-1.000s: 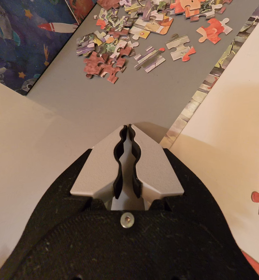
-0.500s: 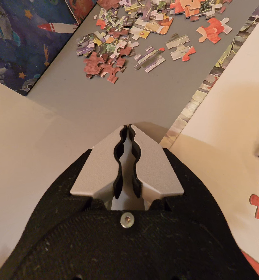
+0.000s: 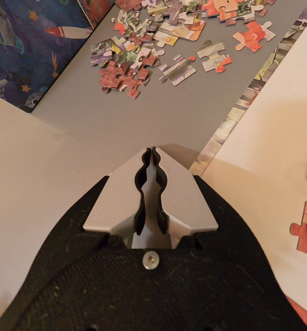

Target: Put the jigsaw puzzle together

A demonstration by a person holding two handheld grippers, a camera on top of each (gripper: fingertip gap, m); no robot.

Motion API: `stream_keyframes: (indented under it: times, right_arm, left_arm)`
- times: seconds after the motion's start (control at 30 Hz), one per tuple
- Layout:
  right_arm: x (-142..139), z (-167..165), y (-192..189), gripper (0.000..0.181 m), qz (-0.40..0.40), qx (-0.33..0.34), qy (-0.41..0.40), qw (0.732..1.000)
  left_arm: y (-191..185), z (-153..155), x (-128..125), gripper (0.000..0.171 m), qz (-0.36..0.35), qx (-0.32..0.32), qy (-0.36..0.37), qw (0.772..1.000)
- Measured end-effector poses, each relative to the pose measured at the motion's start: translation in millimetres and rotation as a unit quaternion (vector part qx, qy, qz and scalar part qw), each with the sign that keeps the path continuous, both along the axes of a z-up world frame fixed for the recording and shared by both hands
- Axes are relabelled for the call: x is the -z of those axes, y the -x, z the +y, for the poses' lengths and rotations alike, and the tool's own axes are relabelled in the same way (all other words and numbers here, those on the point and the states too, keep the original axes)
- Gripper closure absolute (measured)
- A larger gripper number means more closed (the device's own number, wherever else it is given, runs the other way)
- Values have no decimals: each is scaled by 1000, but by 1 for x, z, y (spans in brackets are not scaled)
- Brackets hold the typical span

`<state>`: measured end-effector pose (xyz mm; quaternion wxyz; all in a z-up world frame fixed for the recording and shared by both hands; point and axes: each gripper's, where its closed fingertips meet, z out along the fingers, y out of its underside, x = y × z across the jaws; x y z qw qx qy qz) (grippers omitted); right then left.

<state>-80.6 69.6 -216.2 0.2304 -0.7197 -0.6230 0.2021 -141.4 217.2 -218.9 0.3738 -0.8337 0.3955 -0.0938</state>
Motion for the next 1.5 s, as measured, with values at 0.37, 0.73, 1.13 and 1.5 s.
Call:
stream_keyframes:
  times: [0.37,0.73,1.13,1.5]
  right_arm:
    - [-2,-22,-19,139,-34,94,68,993]
    - [-6,-6,2,125,40,28,32,998]
    - [-6,-64,-3,134,-12,-35,135,990]
    - [-18,-29,8,132,41,-69,19,997]
  left_arm:
    - [0,0,0,169,2,1,-3,1000]
    - [0,0,0,168,2,0,-2,1000]
    - [0,0,0,169,1,0,-1,1000]
    - [0,0,0,168,3,0,-3,1000]
